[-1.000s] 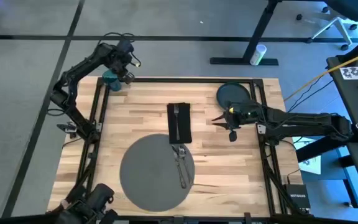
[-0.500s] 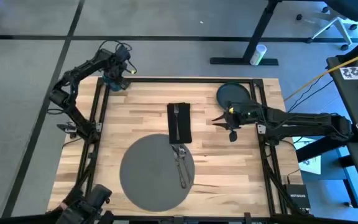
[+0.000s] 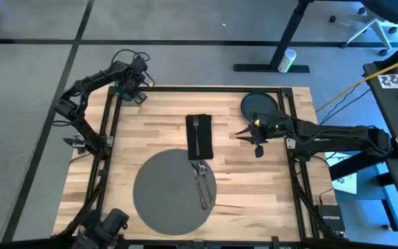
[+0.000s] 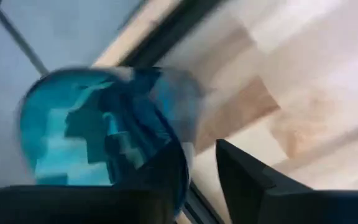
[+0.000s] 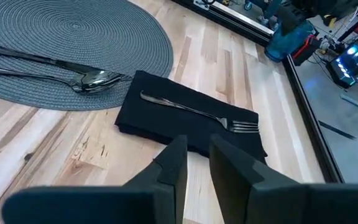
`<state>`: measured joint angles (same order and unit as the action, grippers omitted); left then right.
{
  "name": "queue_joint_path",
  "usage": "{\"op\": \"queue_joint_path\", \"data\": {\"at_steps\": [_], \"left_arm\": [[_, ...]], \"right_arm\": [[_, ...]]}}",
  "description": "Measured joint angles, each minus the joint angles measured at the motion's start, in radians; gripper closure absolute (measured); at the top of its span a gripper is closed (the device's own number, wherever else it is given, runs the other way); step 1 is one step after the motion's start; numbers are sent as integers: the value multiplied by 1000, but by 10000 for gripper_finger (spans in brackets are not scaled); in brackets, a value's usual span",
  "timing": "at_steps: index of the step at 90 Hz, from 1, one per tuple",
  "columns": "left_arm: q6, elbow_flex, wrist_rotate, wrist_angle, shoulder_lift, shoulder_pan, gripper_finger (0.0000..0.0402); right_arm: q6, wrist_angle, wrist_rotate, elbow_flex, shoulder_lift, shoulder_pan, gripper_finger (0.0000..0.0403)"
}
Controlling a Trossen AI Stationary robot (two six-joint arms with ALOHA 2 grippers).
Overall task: Set table place
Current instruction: Move the blue cup to the top of the table
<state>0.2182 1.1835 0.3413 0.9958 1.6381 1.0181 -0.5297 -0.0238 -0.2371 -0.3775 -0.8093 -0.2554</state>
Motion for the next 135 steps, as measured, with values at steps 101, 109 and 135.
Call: {"op": "queue_joint_path", "data": {"at_steps": [101,109,135], "left_arm": [[166,707,-162,150,417,-410,401],[180,769,-163,158,464,-428,401],[160,879,-236,141,553,-476,402]], "right_arm": [[-27,30,1,0,0,0,349],[-27,29,0,0,0,0,349],[-27,21,0,-1,0,0,349]]}}
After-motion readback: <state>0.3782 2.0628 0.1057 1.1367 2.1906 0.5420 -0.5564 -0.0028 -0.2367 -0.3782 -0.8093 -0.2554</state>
